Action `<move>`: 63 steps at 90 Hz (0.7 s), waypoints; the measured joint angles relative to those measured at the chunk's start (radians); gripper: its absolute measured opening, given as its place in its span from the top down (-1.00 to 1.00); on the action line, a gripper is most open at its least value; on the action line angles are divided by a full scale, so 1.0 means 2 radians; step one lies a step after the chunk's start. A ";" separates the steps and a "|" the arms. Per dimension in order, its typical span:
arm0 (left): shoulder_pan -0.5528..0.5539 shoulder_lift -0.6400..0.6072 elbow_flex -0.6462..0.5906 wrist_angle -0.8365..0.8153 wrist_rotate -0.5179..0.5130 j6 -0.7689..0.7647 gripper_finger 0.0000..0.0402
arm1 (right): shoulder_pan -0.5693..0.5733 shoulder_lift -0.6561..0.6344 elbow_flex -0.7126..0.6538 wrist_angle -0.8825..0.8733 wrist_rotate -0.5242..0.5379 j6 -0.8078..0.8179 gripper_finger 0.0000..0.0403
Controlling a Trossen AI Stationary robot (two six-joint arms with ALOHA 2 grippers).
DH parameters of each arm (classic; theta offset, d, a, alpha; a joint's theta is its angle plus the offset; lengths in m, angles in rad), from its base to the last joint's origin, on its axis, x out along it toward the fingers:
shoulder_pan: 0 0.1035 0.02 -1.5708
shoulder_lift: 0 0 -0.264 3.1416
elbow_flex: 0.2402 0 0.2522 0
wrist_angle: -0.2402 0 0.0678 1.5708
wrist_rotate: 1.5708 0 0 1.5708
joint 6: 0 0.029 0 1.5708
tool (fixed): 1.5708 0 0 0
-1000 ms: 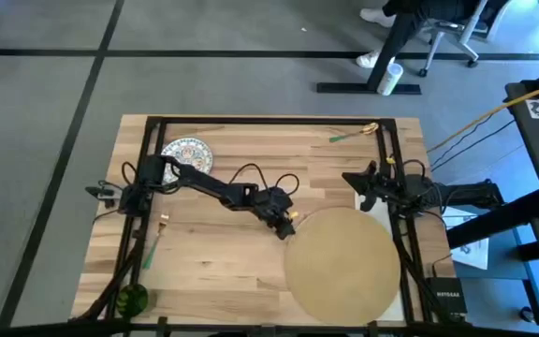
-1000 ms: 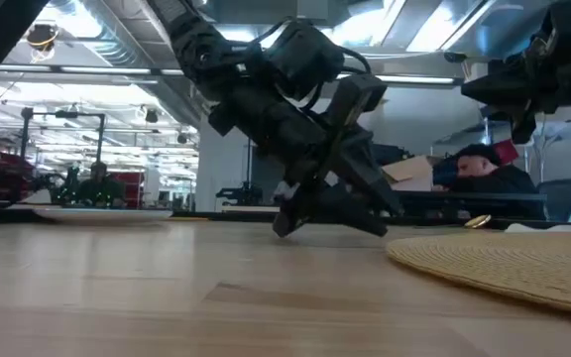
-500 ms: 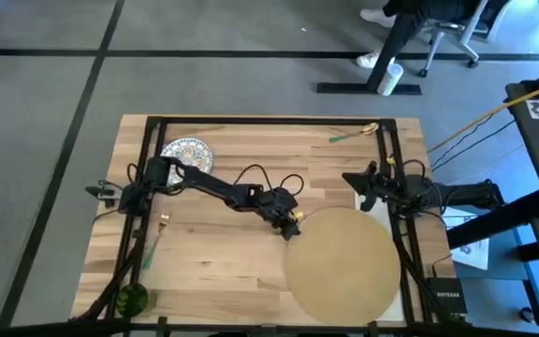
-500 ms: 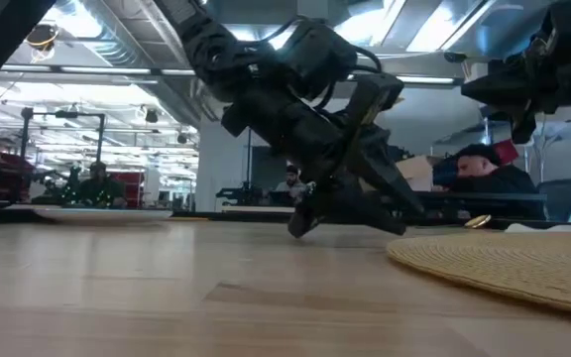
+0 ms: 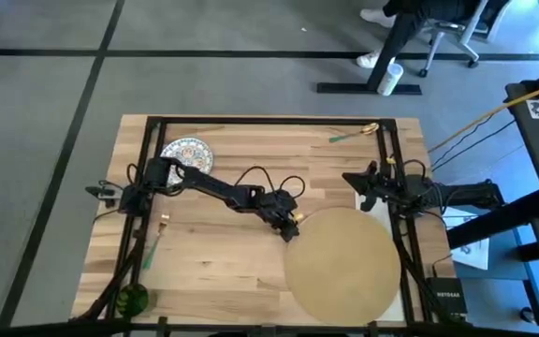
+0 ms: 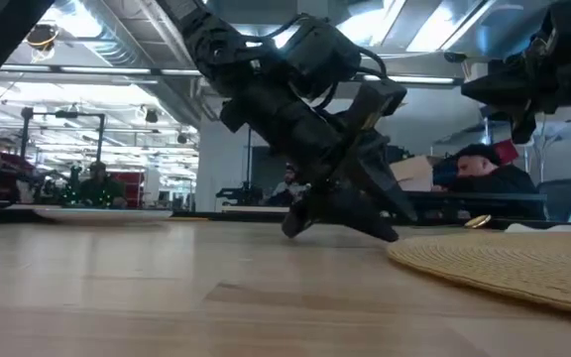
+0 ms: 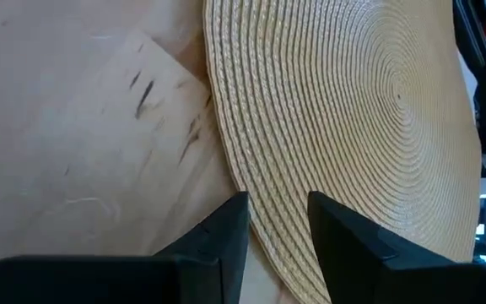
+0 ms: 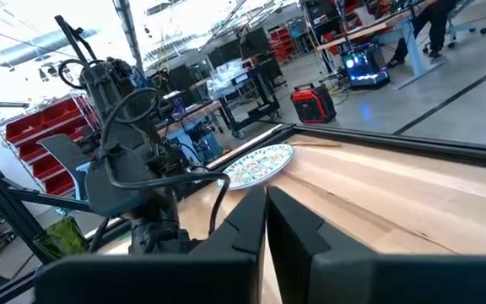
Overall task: Set table place
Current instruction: Move the brown place mat to the center of the table
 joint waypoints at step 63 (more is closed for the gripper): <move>-0.006 0.000 -0.001 -0.018 -0.009 0.003 0.46 | 0.000 0.000 0.000 0.000 0.000 0.000 1.00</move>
